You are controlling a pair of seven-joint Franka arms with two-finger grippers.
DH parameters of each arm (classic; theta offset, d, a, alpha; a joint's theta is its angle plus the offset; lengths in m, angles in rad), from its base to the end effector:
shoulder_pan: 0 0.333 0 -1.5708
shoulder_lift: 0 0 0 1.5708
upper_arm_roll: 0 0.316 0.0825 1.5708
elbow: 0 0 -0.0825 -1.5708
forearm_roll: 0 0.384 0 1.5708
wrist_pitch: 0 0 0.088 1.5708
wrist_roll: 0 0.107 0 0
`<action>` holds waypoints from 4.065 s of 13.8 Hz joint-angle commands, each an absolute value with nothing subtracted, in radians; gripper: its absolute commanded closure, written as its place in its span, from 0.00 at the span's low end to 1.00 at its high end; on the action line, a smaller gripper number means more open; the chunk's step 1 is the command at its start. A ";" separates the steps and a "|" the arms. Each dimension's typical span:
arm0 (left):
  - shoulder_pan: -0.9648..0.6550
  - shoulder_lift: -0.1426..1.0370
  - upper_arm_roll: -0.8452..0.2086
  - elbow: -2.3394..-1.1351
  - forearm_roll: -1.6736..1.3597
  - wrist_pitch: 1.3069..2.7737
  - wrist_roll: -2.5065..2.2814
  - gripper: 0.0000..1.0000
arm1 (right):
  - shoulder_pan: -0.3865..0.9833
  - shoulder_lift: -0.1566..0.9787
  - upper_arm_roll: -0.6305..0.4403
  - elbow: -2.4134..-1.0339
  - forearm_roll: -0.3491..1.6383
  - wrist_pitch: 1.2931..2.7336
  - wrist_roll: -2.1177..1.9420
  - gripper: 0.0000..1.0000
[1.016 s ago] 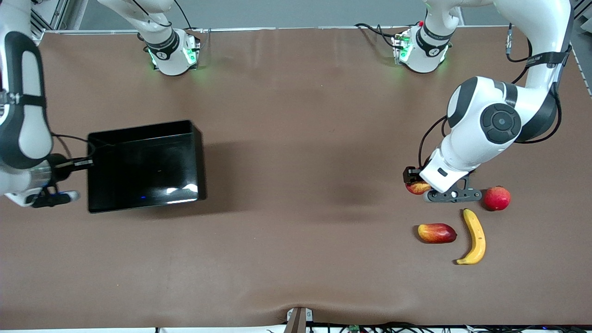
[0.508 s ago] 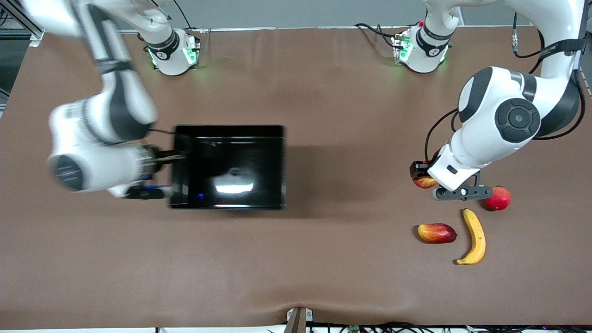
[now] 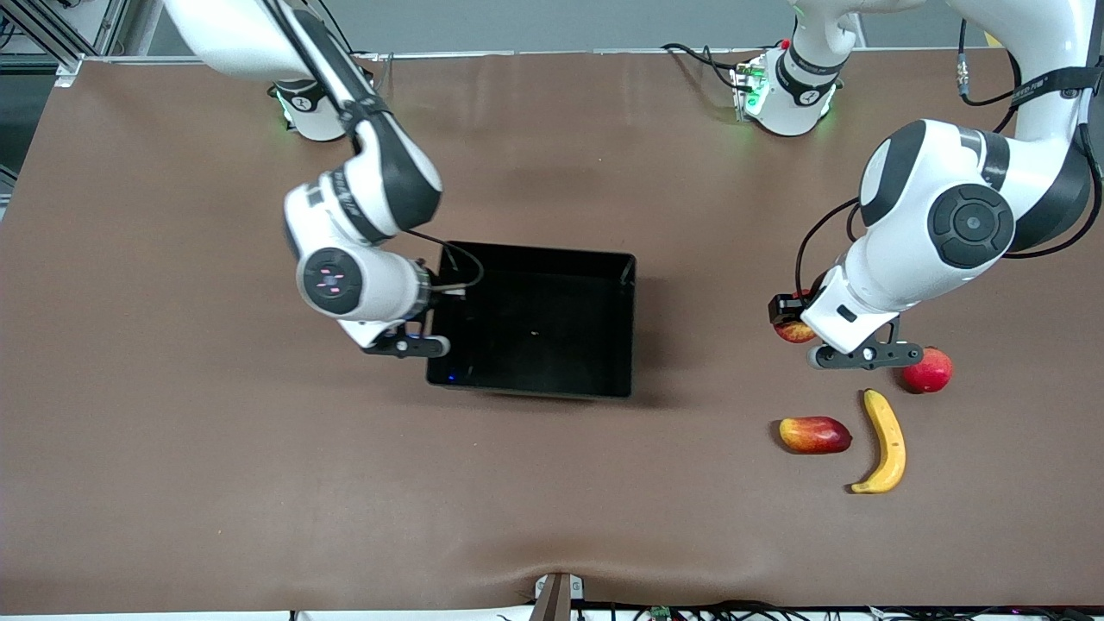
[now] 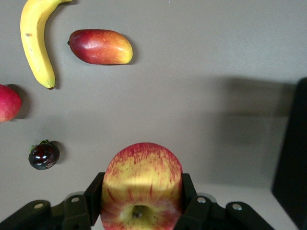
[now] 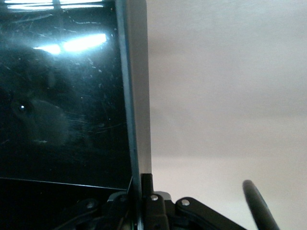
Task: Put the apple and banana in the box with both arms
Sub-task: 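Lift the apple with the left gripper while the right gripper drags the box, then drop the apple in the box while the right gripper withdraws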
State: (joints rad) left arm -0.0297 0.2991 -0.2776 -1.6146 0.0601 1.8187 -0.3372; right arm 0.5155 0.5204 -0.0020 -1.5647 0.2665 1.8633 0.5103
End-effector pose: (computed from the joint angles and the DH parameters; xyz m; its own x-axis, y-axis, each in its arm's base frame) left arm 0.6142 -0.1719 0.4506 0.9960 0.0212 -0.0863 0.0208 -0.9998 -0.0048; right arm 0.5711 0.3456 0.3277 0.9467 -0.0833 -0.3112 -0.1158 -0.9894 -0.0875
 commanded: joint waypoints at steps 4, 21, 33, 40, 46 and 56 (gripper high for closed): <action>-0.031 0.275 -0.319 -1.598 0.078 1.753 -0.365 1.00 | 0.611 0.624 -0.015 -1.549 0.298 2.017 0.600 1.00; -0.270 0.563 -0.453 -1.546 0.175 1.948 -0.788 1.00 | 0.326 0.493 -0.143 -1.095 0.209 1.346 0.584 0.00; -0.311 0.776 -0.445 -1.551 0.255 2.091 -0.773 0.77 | 0.098 -0.059 -0.158 -1.621 -0.006 1.540 0.080 0.00; -0.298 0.710 -0.443 -1.546 0.253 2.071 -0.781 0.00 | 0.106 -0.038 -0.152 -1.445 -0.035 1.473 0.025 0.00; -0.109 0.505 -0.443 -1.548 0.256 1.933 -0.750 0.00 | 0.087 -0.034 -0.156 -1.457 -0.037 1.428 -0.055 0.00; 0.312 0.596 -0.434 -1.548 0.425 2.124 -0.232 0.00 | 0.078 -0.034 -0.155 -1.457 -0.018 1.390 -0.052 0.00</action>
